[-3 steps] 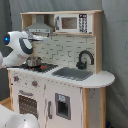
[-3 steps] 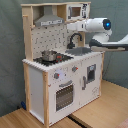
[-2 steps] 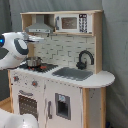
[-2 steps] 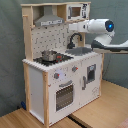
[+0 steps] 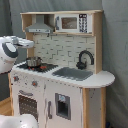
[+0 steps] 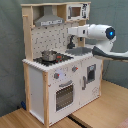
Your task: Play with the kitchen
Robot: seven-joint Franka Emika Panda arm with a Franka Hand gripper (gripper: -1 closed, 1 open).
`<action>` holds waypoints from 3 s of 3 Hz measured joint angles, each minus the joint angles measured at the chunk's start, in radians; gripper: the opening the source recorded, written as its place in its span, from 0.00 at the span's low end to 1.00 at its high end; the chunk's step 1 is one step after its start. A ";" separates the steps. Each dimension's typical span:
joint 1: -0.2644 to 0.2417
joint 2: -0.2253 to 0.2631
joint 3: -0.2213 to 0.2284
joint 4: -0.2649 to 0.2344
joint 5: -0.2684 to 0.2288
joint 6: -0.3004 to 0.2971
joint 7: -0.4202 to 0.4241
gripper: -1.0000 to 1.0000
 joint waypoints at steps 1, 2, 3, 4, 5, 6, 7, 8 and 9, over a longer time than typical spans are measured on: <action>0.001 -0.070 0.026 0.000 0.000 -0.005 0.071 1.00; 0.006 -0.142 0.042 0.001 0.000 -0.005 0.141 1.00; 0.031 -0.216 0.044 0.001 0.000 -0.021 0.206 1.00; 0.068 -0.284 0.055 0.000 0.000 -0.072 0.274 1.00; 0.086 -0.329 0.080 -0.001 0.000 -0.125 0.339 1.00; 0.087 -0.355 0.110 0.002 0.000 -0.171 0.430 1.00; 0.082 -0.349 0.113 0.017 0.005 -0.237 0.513 1.00; 0.071 -0.337 0.113 0.048 0.024 -0.306 0.579 1.00; 0.047 -0.319 0.119 0.095 0.075 -0.380 0.627 1.00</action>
